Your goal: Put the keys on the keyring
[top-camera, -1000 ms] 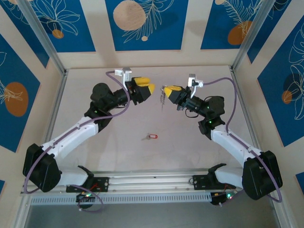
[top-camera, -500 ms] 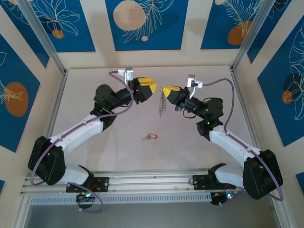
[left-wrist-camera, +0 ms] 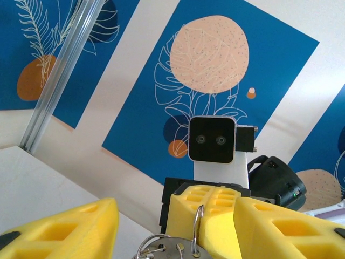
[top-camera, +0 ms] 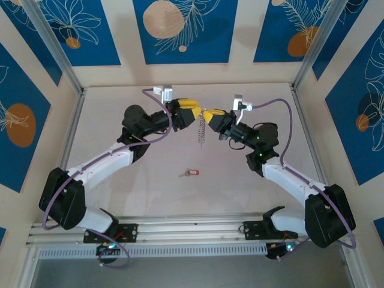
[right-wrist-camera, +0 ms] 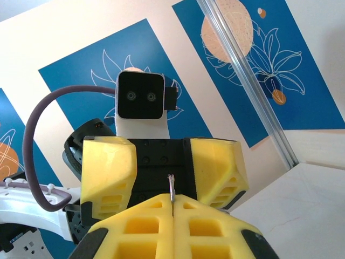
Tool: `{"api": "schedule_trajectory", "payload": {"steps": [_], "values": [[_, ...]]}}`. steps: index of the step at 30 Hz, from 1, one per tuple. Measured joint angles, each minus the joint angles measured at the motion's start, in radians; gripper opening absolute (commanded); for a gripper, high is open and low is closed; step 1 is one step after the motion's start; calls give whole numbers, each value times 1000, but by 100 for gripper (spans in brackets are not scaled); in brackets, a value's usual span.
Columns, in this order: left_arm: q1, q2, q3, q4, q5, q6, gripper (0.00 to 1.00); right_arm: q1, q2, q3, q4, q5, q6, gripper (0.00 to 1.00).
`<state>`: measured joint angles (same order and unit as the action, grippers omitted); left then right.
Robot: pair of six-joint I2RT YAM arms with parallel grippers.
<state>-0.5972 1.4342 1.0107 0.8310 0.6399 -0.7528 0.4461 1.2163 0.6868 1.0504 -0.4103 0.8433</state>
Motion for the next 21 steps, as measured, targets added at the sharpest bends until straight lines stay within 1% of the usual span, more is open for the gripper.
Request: {"api": "schedule_trajectory", "payload": {"steps": [6,12,18,21], "values": [[-1,8,0,-2,14,2,53,6,8,1,5,0,3,0],[-2,9,8,-5,26,2,41,12,18,1,11,0,3,0],[-3,10,13,-5,40,2,23,13,22,10,13,0,3,0],[-4,13,17,-4,49,3,24,17,26,14,13,0,3,0]]}}
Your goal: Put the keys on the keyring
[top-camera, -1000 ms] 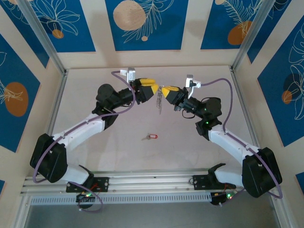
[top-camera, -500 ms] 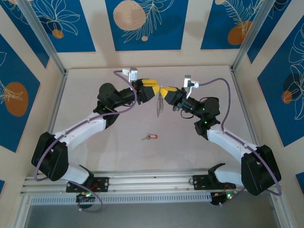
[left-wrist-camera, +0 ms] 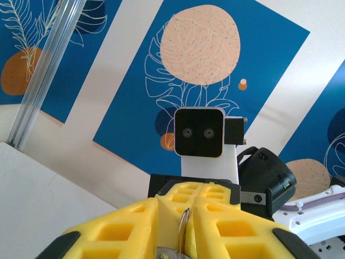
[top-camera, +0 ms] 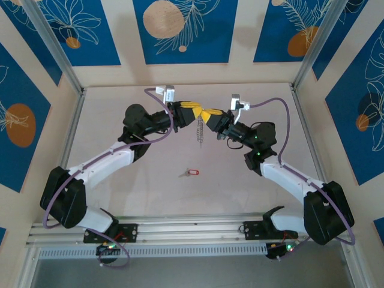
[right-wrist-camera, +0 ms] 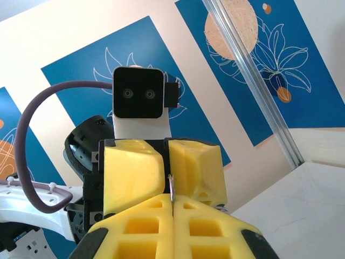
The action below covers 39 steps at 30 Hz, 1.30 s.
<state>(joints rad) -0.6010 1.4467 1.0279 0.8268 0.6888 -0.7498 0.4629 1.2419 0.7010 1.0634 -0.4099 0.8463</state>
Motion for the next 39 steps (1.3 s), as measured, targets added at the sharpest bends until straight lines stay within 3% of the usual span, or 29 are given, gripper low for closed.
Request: {"api": "schedule_trajectory", "payload": {"steps": [3,7,10,11,13,15,24,30,39], "values": [[0,4,2,0,7,0,21,1,0,0,0,0,0,0],[-2,5,6,4,17,4,1,1,4,0,0,3,0,0],[-2,6,10,3,19,16,0,0,5,1,3,8,3,0],[-2,6,11,3,19,18,0,0,5,2,1,7,3,9],[-2,6,17,-9,22,28,0,-7,4,12,-19,0,-1,37],[-3,5,37,-41,34,55,0,-23,-5,17,-62,-7,-15,44],[-6,-20,235,-469,127,352,0,-146,-183,16,-222,-65,-88,45],[-6,-39,368,-729,182,553,0,-158,-203,17,-265,-146,-114,45],[-6,-39,404,-873,210,649,0,-117,-185,44,-286,-208,-134,43]]}}
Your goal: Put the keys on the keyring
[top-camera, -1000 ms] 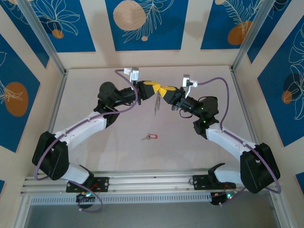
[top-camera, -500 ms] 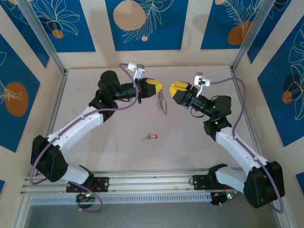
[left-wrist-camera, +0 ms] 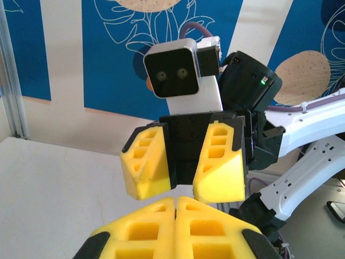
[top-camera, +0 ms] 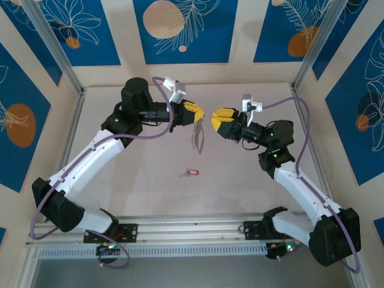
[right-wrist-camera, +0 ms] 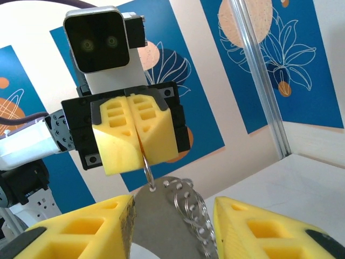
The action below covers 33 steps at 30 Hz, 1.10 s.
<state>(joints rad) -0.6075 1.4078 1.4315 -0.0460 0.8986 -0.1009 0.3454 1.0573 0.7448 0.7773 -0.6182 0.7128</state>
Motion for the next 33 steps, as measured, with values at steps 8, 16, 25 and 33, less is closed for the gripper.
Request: {"api": "schedule_trajectory", "payload": {"steps": [8,16,25,33], "values": [[0,0,-6,18,0,-5,0,47,60,17,27,0,0,42],[-1,0,-15,48,1,-24,0,66,93,39,48,6,0,39],[-2,0,-29,71,3,-41,0,68,93,48,68,8,1,35],[-2,1,-43,134,3,-87,0,68,93,52,100,0,2,0]]}}
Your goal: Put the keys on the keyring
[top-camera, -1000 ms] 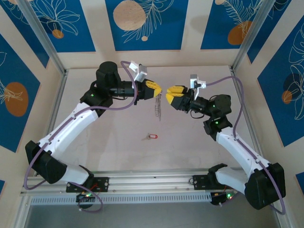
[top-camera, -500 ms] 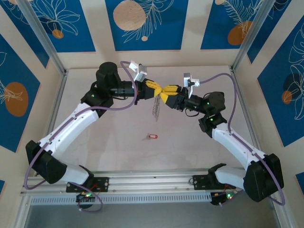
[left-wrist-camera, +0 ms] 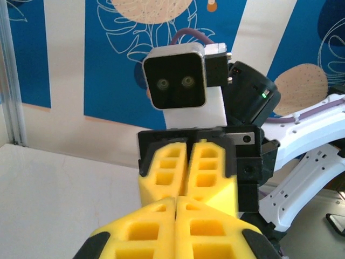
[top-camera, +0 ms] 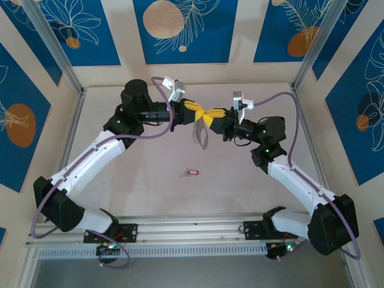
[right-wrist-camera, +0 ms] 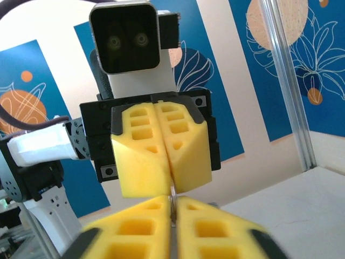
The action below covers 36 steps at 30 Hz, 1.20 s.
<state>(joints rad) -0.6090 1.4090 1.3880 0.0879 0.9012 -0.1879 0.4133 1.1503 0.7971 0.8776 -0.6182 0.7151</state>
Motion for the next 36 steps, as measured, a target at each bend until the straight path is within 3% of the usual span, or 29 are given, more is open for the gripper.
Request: {"api": "schedule_trajectory", "payload": {"steps": [4,7,10,13,21,28,36], "values": [[-1,1,-7,30,1,-24,0,0,0,0,11,0,8,0],[-2,1,-24,79,-4,-52,40,0,0,0,22,3,14,0],[-4,-15,-89,176,-58,-109,56,-2,0,-2,23,18,19,0],[6,-54,-182,271,-134,-184,61,-5,-5,-16,24,43,26,0],[20,-143,-300,449,-264,-317,59,-13,-36,-66,28,90,52,0],[20,-103,-381,647,-263,-448,50,-13,-62,-88,50,118,83,0],[19,-36,-413,783,-245,-550,47,-13,-63,-108,92,157,127,0]]}}
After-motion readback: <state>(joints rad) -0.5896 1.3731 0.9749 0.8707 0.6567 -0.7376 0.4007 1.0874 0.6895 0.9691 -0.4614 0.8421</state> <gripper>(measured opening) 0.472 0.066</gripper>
